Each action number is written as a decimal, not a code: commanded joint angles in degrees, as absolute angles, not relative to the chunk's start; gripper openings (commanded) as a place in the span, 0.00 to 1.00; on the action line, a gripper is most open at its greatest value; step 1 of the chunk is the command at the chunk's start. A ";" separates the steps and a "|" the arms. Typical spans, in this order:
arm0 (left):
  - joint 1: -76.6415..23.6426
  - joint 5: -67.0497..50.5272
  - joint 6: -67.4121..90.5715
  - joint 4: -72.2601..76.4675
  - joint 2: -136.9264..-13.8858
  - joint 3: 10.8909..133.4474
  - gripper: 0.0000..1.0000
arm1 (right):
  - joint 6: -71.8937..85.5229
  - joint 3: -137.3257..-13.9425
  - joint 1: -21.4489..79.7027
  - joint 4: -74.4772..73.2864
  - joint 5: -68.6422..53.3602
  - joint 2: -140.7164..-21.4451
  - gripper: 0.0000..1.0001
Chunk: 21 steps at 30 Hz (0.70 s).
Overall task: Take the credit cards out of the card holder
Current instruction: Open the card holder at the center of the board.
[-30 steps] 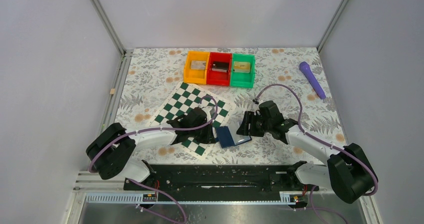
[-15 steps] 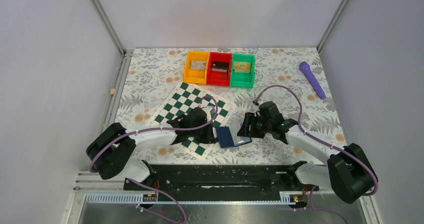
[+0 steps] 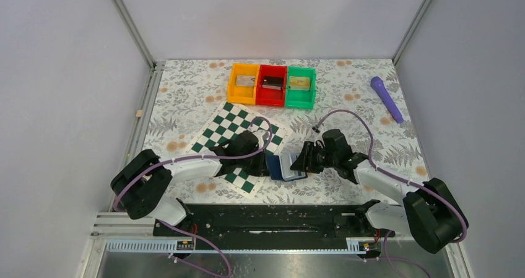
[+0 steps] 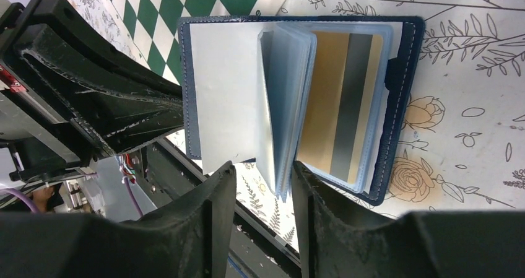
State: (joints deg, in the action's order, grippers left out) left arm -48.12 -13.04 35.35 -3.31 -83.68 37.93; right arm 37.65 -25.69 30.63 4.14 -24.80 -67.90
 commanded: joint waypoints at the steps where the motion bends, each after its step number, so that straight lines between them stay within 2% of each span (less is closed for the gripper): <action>1: -48.02 -16.10 34.73 -0.27 -84.55 40.93 0.00 | 39.19 -24.91 30.48 7.88 -26.90 -67.96 0.43; 3: -48.05 -16.61 34.97 -0.25 -84.86 41.20 0.00 | 39.16 -24.75 30.49 8.01 -27.32 -68.03 0.38; 7: -48.56 -17.56 35.29 1.47 -85.43 41.85 0.00 | 40.36 -23.70 30.49 9.02 -28.42 -66.41 0.37; 15: -51.48 -17.41 36.20 3.21 -86.19 42.09 0.00 | 40.40 -22.02 30.49 5.61 -26.04 -59.58 0.46; 21: -52.01 -17.62 37.23 4.94 -87.41 41.31 0.00 | 39.87 -23.14 30.48 8.98 -28.18 -65.80 0.48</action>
